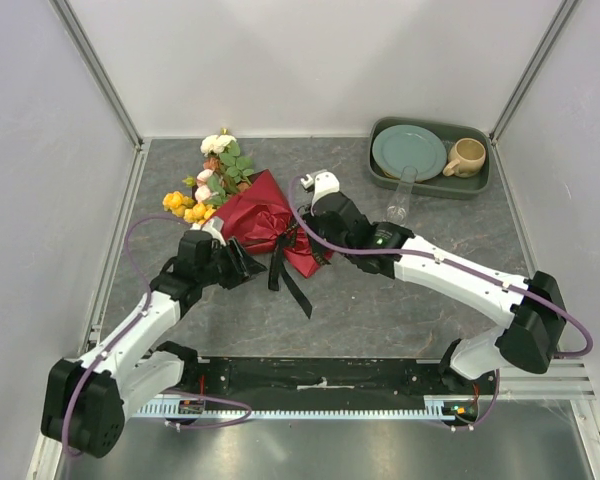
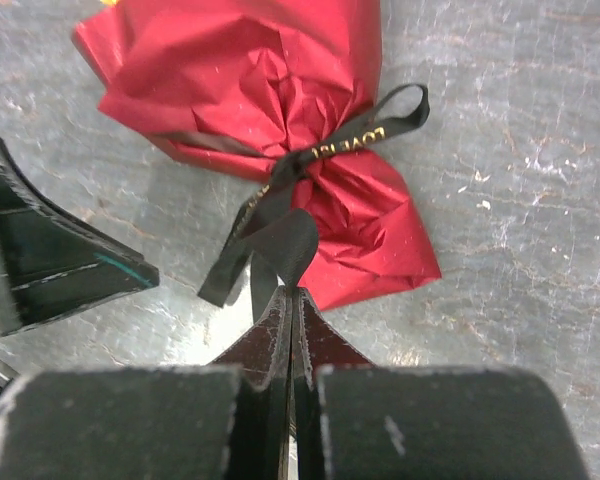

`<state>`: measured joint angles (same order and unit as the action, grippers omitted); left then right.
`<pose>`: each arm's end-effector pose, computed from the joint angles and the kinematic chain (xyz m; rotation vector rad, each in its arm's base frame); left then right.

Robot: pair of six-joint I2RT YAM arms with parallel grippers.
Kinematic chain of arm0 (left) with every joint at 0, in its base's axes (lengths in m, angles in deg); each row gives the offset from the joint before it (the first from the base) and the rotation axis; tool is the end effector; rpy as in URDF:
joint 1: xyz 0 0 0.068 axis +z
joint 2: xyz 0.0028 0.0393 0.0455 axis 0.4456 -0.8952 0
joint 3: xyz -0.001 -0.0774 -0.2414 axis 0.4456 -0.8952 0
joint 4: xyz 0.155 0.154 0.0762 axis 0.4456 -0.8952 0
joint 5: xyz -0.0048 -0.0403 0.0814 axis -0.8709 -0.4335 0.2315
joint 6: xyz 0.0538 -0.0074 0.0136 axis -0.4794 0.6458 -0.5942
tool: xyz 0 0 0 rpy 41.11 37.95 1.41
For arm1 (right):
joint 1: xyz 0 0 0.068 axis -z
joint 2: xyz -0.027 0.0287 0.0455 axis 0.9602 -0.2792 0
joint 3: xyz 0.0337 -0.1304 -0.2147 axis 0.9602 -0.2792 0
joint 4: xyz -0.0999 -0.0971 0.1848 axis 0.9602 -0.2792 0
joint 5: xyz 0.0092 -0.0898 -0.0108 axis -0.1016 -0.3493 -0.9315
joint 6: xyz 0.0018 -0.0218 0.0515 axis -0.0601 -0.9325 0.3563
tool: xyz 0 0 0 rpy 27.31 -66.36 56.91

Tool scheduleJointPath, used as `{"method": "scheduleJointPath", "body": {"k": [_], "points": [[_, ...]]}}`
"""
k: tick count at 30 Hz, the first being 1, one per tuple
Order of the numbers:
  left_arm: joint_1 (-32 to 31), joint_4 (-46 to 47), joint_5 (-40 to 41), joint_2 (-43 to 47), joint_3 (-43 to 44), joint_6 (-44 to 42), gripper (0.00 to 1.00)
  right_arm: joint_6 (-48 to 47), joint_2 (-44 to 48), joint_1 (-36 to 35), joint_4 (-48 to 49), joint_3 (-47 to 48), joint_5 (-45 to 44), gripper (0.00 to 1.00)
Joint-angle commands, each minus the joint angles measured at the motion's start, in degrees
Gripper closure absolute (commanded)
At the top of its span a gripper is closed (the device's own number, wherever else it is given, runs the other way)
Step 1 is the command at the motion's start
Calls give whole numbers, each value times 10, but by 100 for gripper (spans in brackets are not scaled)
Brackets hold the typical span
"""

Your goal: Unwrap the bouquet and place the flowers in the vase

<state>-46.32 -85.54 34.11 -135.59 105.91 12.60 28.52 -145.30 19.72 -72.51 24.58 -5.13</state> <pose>0.1659 -0.0728 0.2051 -0.3541 2.3632 -0.9427 0.1880 0.2405 0.3027 -0.4435 2.1334 0.4472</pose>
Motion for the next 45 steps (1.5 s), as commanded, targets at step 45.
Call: {"method": "scheduleJointPath", "body": {"k": [45], "points": [[21,236,-118,-201,25,-64,30,-2,3,52,26,142,122,100]]}}
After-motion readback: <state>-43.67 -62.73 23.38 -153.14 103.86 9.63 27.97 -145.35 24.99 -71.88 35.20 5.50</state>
